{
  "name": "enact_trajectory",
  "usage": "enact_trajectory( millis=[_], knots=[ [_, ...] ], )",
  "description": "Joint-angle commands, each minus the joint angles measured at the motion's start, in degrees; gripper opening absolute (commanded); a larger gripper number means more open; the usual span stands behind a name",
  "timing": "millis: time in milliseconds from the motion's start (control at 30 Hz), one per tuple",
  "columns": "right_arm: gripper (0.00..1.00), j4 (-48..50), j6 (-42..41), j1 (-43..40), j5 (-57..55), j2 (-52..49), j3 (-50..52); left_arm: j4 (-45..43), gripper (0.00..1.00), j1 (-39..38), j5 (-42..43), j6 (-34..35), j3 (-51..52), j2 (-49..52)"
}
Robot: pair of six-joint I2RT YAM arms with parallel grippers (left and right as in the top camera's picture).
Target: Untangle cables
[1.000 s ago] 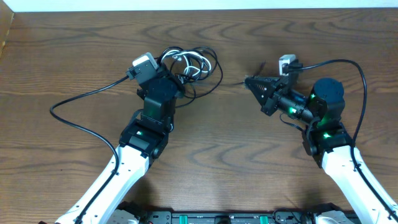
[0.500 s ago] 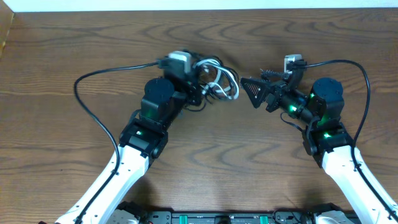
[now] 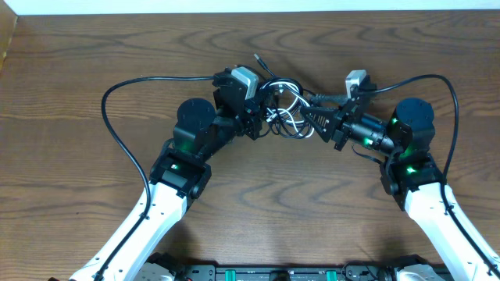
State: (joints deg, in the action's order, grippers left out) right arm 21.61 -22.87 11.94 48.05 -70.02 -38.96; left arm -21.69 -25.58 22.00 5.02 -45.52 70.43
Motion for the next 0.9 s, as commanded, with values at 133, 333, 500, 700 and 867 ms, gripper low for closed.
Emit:
enact_trajectory(
  millis=[133, 333, 500, 700, 867],
  knots=[
    [0.01, 0.07, 2.16, -0.22, 2.03, 0.26, -0.79, -0.81, 0.08, 0.11, -1.2, -0.85, -0.85, -0.83],
    [0.01, 0.04, 2.08, -0.24, 0.63, 0.26, -0.79, 2.29, 0.08, 0.11, -21.31, 8.76, -0.85, -0.83],
    [0.01, -0.44, -1.55, -0.24, -4.55, 0.26, -0.79, 9.31, 0.08, 0.15, -44.48, 22.84, -0.85, -0.83],
    [0.01, -3.32, -6.14, -0.24, -12.15, 0.26, -0.79, 13.66, 0.08, 0.15, -48.39, 29.22, -0.85, -0.83],
    [0.13, -4.98, -8.59, -0.24, -15.34, 0.26, -0.79, 13.31, 0.08, 0.15, -41.64, 28.04, -0.85, -0.85]
  ],
)
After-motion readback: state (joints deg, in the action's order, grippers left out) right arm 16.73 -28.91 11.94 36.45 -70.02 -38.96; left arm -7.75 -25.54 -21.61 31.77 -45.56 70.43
